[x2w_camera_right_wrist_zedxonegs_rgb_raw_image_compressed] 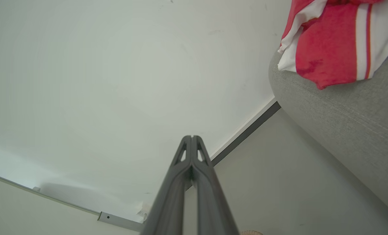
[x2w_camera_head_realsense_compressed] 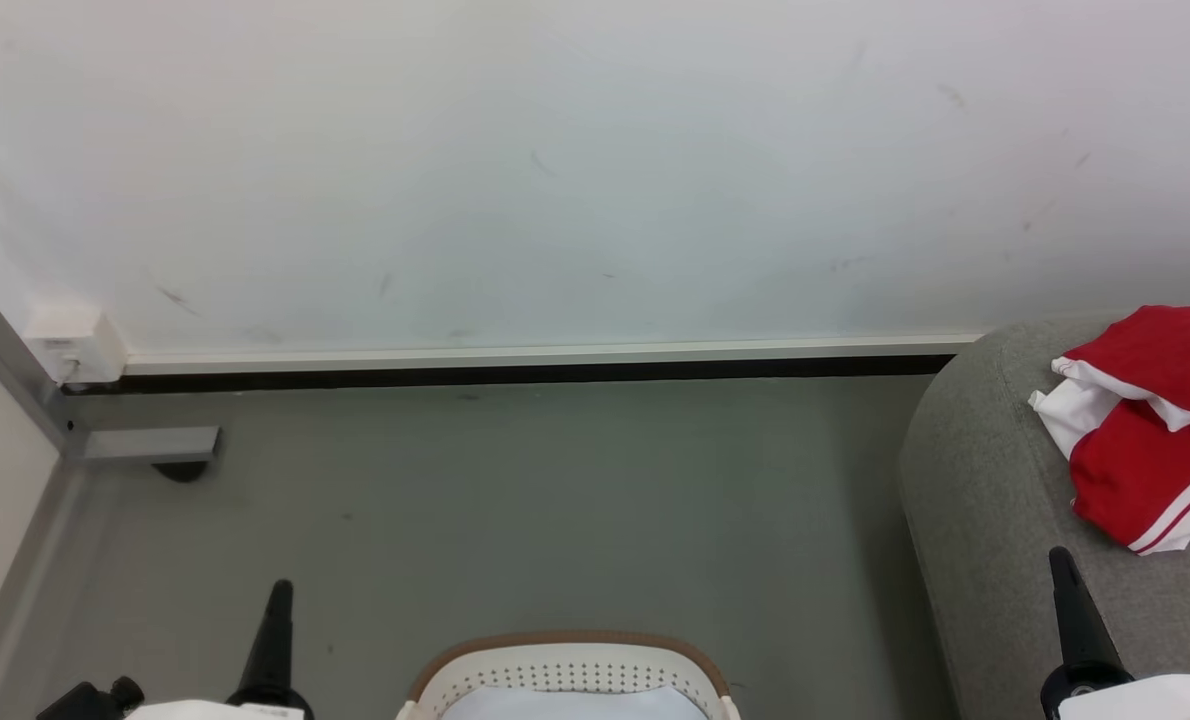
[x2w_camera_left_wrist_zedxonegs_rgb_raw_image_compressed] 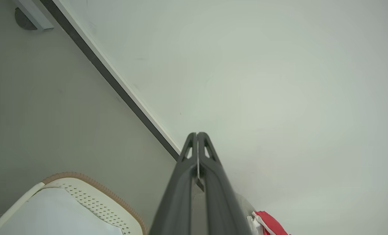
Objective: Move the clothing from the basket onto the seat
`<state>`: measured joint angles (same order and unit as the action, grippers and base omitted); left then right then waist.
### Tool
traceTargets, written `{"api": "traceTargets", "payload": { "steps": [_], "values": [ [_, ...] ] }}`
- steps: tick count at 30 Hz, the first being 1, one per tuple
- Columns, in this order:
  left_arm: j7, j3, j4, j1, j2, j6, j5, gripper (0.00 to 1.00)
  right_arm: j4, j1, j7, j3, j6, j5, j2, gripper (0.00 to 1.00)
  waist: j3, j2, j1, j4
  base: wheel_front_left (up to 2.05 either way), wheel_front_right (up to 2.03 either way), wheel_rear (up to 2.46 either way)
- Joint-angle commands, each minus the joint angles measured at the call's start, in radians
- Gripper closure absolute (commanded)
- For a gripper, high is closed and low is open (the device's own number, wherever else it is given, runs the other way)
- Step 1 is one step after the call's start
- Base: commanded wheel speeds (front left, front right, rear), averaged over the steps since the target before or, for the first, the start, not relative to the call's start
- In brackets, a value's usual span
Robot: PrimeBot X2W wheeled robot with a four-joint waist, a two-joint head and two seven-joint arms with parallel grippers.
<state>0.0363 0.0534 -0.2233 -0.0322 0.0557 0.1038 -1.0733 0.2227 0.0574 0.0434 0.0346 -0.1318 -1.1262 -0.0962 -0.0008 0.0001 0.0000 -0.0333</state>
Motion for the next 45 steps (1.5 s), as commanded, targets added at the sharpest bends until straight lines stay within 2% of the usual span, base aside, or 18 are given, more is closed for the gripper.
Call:
{"api": "traceTargets", "payload": {
  "steps": [1, 25, 45],
  "values": [
    [-0.005, 0.006, 0.005, -0.02, 0.003, 0.005, -0.024, 1.0, -0.007, 0.02, -0.007, -0.008, 0.001, -0.023, -0.002, 1.0, 0.0, -0.0001, 0.0, 0.001, 0.0, 0.0, 0.0],
    [-0.069, 0.031, -0.007, -0.047, 0.0, 0.015, -0.248, 1.0, 0.006, 0.034, -0.064, -0.061, 0.001, -0.231, 0.013, 1.0, 0.001, -0.0001, 0.0, 0.012, 0.0, 0.0, 0.0],
    [-0.11, 0.047, -0.014, -0.064, -0.002, 0.021, -0.389, 1.0, 0.014, 0.045, -0.105, -0.096, 0.002, -0.363, 0.021, 1.0, 0.003, -0.0001, 0.0, 0.022, 0.0, 0.0, 0.0]
  ]
}}
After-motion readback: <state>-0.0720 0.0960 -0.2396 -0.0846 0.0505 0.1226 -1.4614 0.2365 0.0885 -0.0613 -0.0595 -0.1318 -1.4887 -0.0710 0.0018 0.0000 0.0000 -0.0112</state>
